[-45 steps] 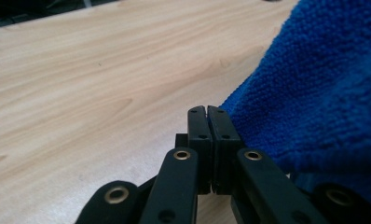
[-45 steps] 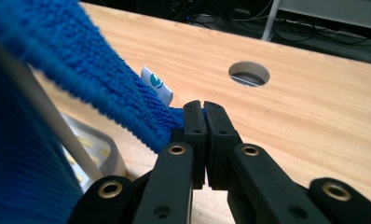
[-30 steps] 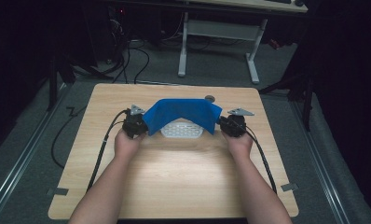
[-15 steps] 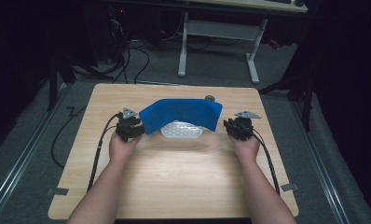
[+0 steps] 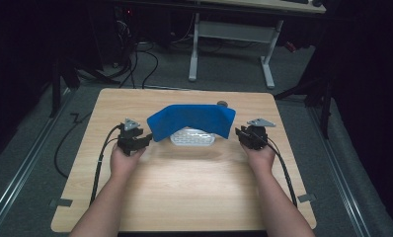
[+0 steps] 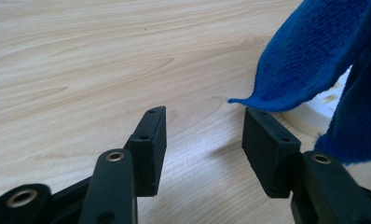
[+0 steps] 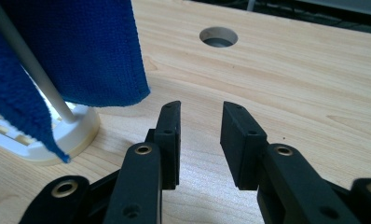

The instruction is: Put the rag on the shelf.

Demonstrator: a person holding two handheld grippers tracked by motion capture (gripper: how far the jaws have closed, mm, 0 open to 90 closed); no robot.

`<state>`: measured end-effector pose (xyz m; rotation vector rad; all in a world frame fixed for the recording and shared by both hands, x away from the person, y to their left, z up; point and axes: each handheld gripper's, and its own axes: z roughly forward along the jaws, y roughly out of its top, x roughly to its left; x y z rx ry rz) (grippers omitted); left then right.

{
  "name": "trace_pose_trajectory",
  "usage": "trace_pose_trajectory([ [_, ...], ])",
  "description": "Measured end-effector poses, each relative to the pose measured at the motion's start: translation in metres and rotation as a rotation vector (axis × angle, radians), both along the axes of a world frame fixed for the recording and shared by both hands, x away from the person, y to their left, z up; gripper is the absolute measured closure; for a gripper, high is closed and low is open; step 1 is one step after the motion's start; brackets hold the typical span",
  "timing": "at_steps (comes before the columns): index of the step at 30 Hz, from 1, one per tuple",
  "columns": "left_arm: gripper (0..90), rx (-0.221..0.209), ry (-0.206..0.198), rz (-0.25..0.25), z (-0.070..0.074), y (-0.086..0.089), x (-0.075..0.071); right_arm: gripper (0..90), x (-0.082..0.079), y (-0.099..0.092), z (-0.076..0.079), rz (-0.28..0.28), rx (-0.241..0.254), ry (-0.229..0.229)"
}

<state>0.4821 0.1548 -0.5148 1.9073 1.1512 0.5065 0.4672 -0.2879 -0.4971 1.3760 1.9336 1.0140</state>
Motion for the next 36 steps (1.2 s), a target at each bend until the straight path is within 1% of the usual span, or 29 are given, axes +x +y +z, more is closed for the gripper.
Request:
trace_pose_trajectory([
  [1, 50.3, 0.005, -0.003, 0.002, 0.000, 0.002, -0.002, 68.9, -0.001, -0.001, -0.001, -0.002, 0.006, -0.008],
  [3, 50.3, 0.009, -0.008, 0.008, 0.001, 0.005, -0.005, 68.6, -0.003, -0.003, -0.002, -0.011, 0.010, 0.001],
  [6, 50.3, 0.005, -0.019, 0.013, 0.004, 0.010, -0.012, 66.6, -0.007, -0.005, -0.003, -0.008, -0.015, 0.008],
  [8, 49.2, 0.012, -0.031, 0.013, 0.005, 0.011, -0.020, 64.2, -0.012, -0.006, -0.002, -0.006, -0.016, 0.005],
  [10, 46.8, 0.024, -0.049, 0.009, 0.005, 0.012, -0.030, 63.3, -0.019, -0.007, 0.001, -0.001, -0.007, -0.021],
  [11, 45.5, 0.025, -0.049, 0.008, 0.005, 0.012, -0.035, 61.7, -0.021, -0.007, 0.002, -0.002, -0.013, -0.018],
  [13, 42.8, 0.012, -0.035, -0.007, 0.003, 0.013, -0.045, 59.0, -0.029, -0.007, 0.003, 0.001, -0.044, -0.014],
  [15, 42.7, 0.000, -0.039, -0.021, 0.000, 0.014, -0.060, 58.3, -0.040, -0.007, 0.003, 0.008, -0.052, -0.046],
  [16, 42.5, -0.001, -0.030, -0.024, 0.000, 0.014, -0.067, 57.3, -0.048, -0.007, 0.004, 0.009, -0.054, -0.057],
  [17, 42.1, -0.007, -0.031, -0.031, 0.000, 0.016, -0.074, 55.0, -0.054, -0.007, 0.005, 0.015, -0.063, -0.055],
  [18, 42.1, -0.031, -0.015, -0.041, 0.000, 0.016, -0.081, 52.8, -0.059, -0.006, 0.006, 0.015, -0.063, -0.041],
  [19, 42.6, -0.036, -0.008, -0.049, 0.000, 0.016, -0.089, 52.5, -0.066, -0.006, 0.006, 0.025, -0.060, -0.055],
  [20, 43.3, -0.026, -0.011, -0.056, 0.001, 0.016, -0.096, 51.9, -0.074, -0.007, 0.007, 0.033, -0.052, -0.079],
  [21, 43.2, -0.015, -0.022, -0.060, 0.002, 0.015, -0.106, 50.3, -0.081, -0.006, 0.007, 0.034, -0.051, -0.093],
  [23, 43.1, -0.024, -0.031, -0.070, 0.003, 0.014, -0.116, 47.9, -0.095, -0.006, 0.007, 0.045, -0.050, -0.099],
  [24, 43.1, -0.048, -0.026, -0.077, 0.003, 0.013, -0.125, 46.1, -0.100, -0.006, 0.007, 0.053, -0.048, -0.101],
  [25, 43.3, -0.068, -0.015, -0.084, 0.001, 0.012, -0.132, 44.5, -0.111, -0.006, 0.006, 0.057, -0.040, -0.099],
  [27, 43.9, -0.077, 0.018, -0.095, -0.002, 0.005, -0.145, 43.8, -0.127, -0.007, 0.002, 0.073, -0.022, -0.117],
  [28, 44.1, -0.065, 0.022, -0.110, -0.003, -0.001, -0.152, 41.0, -0.134, -0.007, 0.002, 0.081, -0.017, -0.108],
  [29, 44.1, -0.036, 0.008, -0.131, -0.003, -0.009, -0.162, 40.0, -0.140, -0.006, 0.002, 0.089, -0.018, -0.095],
  [30, 43.8, -0.023, 0.000, -0.144, -0.002, -0.014, -0.168, 39.9, -0.151, -0.006, 0.001, 0.090, -0.002, -0.095],
  [31, 43.5, -0.024, -0.013, -0.177, -0.001, -0.023, -0.177, 39.1, -0.157, -0.005, 0.000, 0.094, 0.004, -0.092],
  [32, 43.2, -0.021, -0.020, -0.195, 0.000, -0.027, -0.180, 37.7, -0.167, 0.000, -0.001, 0.103, -0.001, -0.086],
  [34, 43.3, -0.015, -0.044, -0.227, 0.002, -0.036, -0.185, 37.9, -0.178, 0.009, -0.003, 0.122, -0.026, -0.100],
  [35, 43.3, 0.008, -0.057, -0.246, 0.002, -0.040, -0.185, 38.4, -0.181, 0.012, -0.003, 0.131, -0.040, -0.106],
  [36, 42.9, 0.022, -0.059, -0.249, 0.001, -0.041, -0.185, 38.5, -0.183, 0.017, -0.004, 0.146, -0.059, -0.111],
])
